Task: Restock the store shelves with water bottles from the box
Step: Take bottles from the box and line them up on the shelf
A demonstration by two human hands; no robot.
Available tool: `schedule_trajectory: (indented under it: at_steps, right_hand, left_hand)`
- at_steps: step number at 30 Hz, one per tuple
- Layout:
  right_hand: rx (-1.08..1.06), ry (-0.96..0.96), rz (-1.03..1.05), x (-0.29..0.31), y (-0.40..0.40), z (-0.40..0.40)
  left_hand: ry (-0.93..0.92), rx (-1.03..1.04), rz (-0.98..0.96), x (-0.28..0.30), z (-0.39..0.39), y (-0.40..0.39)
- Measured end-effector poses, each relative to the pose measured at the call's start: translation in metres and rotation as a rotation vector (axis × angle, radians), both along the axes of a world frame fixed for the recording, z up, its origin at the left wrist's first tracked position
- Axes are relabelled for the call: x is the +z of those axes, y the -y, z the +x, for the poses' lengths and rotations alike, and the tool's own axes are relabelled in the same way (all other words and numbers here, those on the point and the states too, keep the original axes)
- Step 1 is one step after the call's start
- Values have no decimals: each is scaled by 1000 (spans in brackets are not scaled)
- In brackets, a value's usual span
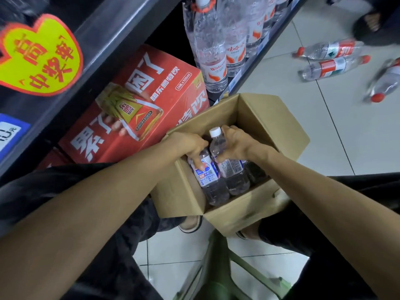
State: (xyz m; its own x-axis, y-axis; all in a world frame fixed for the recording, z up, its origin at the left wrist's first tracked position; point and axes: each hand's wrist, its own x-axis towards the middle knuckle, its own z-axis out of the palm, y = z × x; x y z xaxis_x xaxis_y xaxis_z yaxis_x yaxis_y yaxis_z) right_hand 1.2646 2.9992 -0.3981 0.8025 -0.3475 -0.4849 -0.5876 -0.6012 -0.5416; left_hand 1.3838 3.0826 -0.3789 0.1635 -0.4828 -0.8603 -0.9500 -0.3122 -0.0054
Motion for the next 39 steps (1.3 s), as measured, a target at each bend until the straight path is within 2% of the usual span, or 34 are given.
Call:
schedule_trajectory:
  at_steps: [5, 8, 11, 13, 15, 17, 21, 26, 30, 39]
  right_hand:
    - [6, 39, 5, 14, -7, -17]
    - [0, 72, 21, 18, -8, -30]
    - [35, 15, 46, 22, -7, -40]
    - [143, -26, 35, 22, -5, -46]
    - [325, 15, -105, 25, -8, -51]
    - [197, -4, -34, 32, -17, -55]
    - [153, 106, -110, 49, -22, -69]
    - [91, 223, -192, 89, -12, -68]
    - [70, 331, -241, 136, 0, -67]
    - [72, 619, -192, 253, 2, -50]
  left_hand:
    - [36, 59, -160, 21, -9, -10]
    - [59, 169, -294, 26, -16, -24]
    - [5, 270, -356, 29, -26, -36]
    - [-31, 304, -367, 30, -31, -41]
    - [-44, 322, -372, 33, -36, -45]
    - [-27, 317, -384, 36, -40, -50]
    - [33, 275, -489, 49, -50, -63]
    - [134, 169, -662, 97, -48, -68]
    - [119, 209, -769, 144, -43, -74]
    - [156, 235, -998, 273, -32, -100]
